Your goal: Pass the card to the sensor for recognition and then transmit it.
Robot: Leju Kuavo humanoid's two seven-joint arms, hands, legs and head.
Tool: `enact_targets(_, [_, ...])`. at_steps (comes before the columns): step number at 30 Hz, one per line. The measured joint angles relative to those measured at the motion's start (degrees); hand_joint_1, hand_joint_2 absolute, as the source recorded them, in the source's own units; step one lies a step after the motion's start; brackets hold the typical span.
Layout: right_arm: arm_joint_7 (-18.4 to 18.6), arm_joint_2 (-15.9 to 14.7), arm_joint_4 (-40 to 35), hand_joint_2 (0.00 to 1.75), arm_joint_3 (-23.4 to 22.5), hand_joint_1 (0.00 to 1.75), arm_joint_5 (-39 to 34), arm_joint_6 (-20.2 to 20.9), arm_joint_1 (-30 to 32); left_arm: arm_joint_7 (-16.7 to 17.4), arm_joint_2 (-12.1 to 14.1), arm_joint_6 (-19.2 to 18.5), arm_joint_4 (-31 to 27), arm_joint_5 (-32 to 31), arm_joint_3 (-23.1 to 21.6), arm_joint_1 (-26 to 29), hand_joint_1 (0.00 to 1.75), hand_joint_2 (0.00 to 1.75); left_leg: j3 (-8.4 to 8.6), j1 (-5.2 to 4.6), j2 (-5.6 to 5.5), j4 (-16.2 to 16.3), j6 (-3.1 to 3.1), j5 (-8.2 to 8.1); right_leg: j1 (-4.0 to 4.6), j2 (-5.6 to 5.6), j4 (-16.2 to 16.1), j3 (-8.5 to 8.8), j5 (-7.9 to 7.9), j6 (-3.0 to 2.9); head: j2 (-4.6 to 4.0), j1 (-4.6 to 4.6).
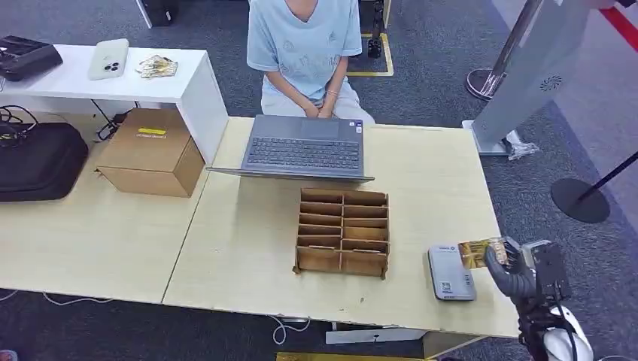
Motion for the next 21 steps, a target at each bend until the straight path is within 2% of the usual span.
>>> enact_targets(21, [1.31,0.07,2.16,1.75,0.07,1.75,2.1,-0.37,0.87,0.22,0.0,-0.18,0.0,-0.39,0.0,0.0,0.0,0.0,0.0,0.0,0.0,0.0,0.0,0.0,0.0,0.0,0.0,0.0,0.0,0.0,0.0,0.0])
